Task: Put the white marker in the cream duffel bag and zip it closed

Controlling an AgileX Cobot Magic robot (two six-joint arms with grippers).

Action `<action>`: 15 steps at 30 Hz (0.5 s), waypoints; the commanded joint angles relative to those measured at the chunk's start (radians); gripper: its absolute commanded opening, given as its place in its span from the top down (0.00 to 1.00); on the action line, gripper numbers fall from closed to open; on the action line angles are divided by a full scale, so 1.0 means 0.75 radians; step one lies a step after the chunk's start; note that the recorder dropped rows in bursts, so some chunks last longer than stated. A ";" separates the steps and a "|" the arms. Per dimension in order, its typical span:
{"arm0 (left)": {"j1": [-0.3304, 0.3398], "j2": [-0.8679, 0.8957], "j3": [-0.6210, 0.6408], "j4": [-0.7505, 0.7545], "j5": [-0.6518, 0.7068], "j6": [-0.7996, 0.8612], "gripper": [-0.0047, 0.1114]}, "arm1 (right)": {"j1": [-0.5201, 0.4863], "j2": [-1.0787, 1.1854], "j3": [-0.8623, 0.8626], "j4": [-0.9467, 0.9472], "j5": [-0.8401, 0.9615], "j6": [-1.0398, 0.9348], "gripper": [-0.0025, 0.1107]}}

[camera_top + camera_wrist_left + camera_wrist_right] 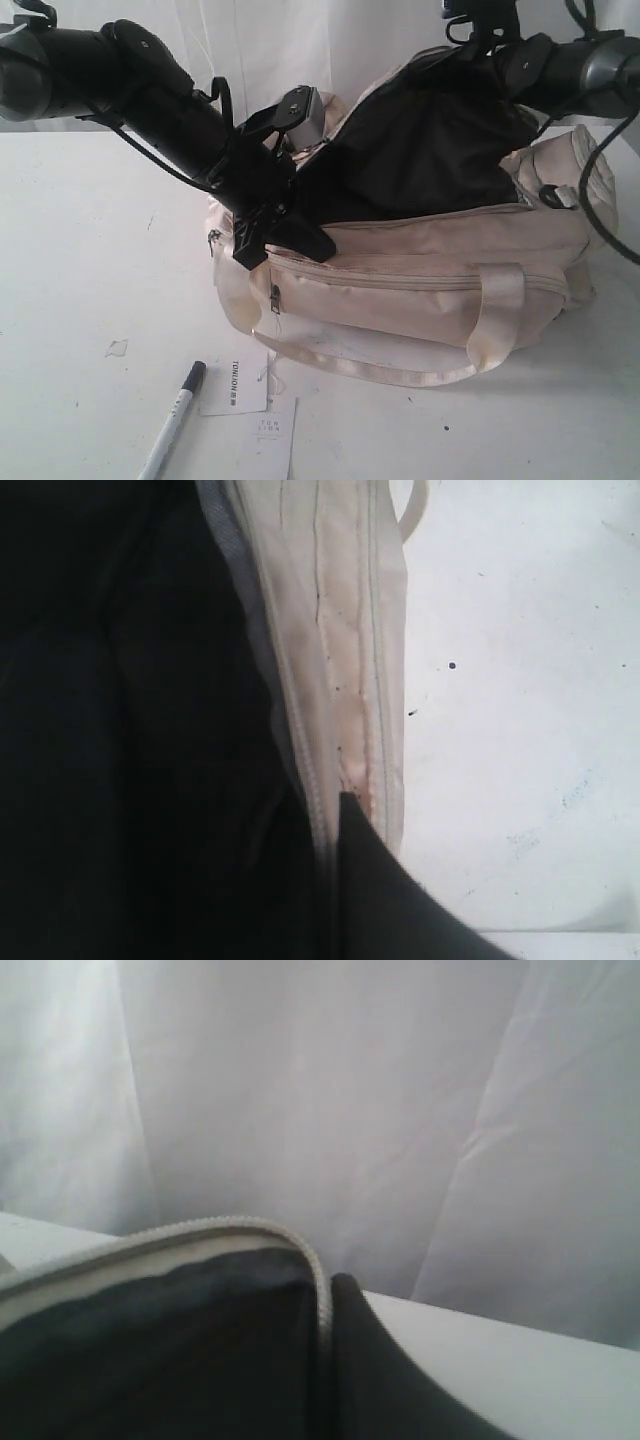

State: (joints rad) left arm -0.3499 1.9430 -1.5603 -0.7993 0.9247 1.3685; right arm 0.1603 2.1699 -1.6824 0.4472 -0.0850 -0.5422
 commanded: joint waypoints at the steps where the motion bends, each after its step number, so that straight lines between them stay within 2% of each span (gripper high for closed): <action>1: -0.001 -0.021 0.001 0.004 0.086 -0.016 0.96 | -0.047 0.102 -0.118 0.006 -0.058 0.026 0.98; 11: -0.001 -0.021 0.001 0.007 0.096 -0.016 0.96 | -0.069 0.332 -0.379 0.006 -0.066 0.042 0.98; 15: -0.001 -0.021 0.001 0.007 0.158 -0.016 0.96 | -0.072 0.399 -0.453 0.006 -0.048 0.042 0.98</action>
State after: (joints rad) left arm -0.3499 1.9430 -1.5603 -0.7917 0.9401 1.3685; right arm 0.1273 2.4457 -1.9865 0.4472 -0.0795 -0.5175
